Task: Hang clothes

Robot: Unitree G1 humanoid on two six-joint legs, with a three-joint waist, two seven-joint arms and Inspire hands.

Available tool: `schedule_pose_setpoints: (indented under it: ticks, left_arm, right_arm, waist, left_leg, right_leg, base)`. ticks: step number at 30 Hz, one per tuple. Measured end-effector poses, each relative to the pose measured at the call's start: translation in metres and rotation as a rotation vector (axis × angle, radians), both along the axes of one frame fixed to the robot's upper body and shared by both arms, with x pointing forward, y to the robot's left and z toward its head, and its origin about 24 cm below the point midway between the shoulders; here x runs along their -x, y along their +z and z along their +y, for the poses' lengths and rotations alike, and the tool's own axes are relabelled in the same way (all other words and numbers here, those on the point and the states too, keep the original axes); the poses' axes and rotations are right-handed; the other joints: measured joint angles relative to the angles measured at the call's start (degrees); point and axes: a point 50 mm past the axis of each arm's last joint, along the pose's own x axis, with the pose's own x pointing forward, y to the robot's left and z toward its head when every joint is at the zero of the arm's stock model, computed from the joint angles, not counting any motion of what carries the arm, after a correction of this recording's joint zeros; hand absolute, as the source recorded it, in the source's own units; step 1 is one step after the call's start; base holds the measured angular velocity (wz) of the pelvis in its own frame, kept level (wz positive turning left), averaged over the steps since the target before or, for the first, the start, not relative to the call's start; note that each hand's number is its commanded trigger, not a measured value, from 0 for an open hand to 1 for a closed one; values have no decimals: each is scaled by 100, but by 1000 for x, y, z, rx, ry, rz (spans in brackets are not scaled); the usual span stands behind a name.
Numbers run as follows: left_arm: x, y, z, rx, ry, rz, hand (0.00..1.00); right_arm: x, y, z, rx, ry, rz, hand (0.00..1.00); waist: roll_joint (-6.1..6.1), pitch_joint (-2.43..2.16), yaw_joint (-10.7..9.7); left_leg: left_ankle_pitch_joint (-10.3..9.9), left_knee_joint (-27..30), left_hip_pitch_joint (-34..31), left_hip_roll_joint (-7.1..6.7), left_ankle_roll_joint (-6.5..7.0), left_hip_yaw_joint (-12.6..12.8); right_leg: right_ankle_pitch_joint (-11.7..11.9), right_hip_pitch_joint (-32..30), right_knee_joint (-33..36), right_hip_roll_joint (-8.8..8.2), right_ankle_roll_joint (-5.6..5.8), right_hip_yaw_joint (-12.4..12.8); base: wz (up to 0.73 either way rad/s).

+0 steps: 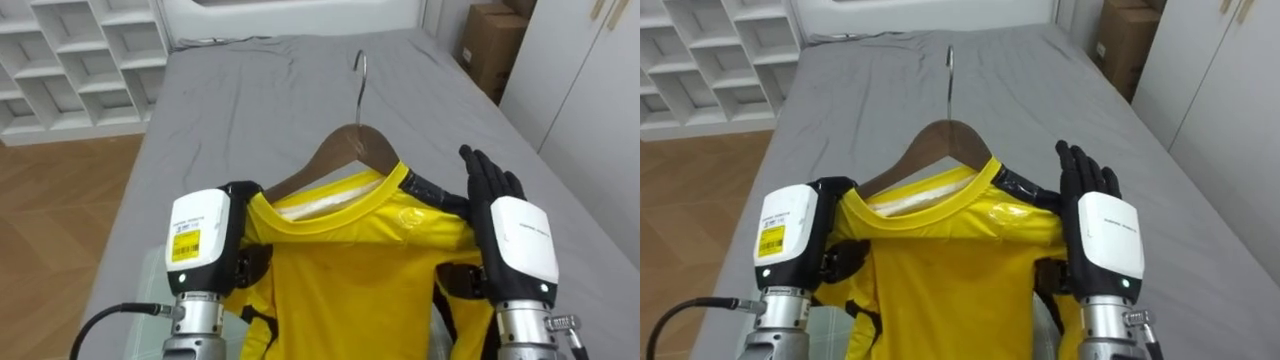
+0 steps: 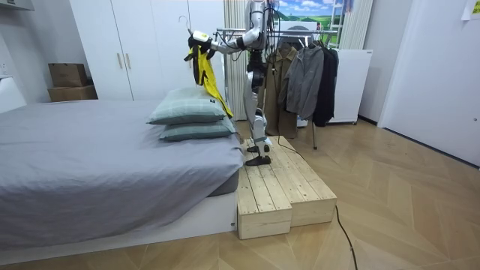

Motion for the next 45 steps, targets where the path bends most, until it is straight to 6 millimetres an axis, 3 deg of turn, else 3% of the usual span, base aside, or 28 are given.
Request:
schedule_pose_setpoints:
  ticks: [5,45]
  left_arm:
    - [0,3,-4,-24,-26,-3,100]
    - [1,3,-9,-66,-48,-9,100]
  right_arm:
    - [-1,7,3,-7,24,-23,0]
    - [-4,4,13,-5,68,28,0]
  waist:
    - [-13,2,2]
    - [-132,48,36]
  left_leg:
    - [0,8,-9,-2,0,-20]
    - [1,-73,-3,-25,0,-160]
  right_leg:
    - [0,-6,1,-2,0,1]
    - [0,8,-6,-10,0,-135]
  base:
    - [1]
    - [1]
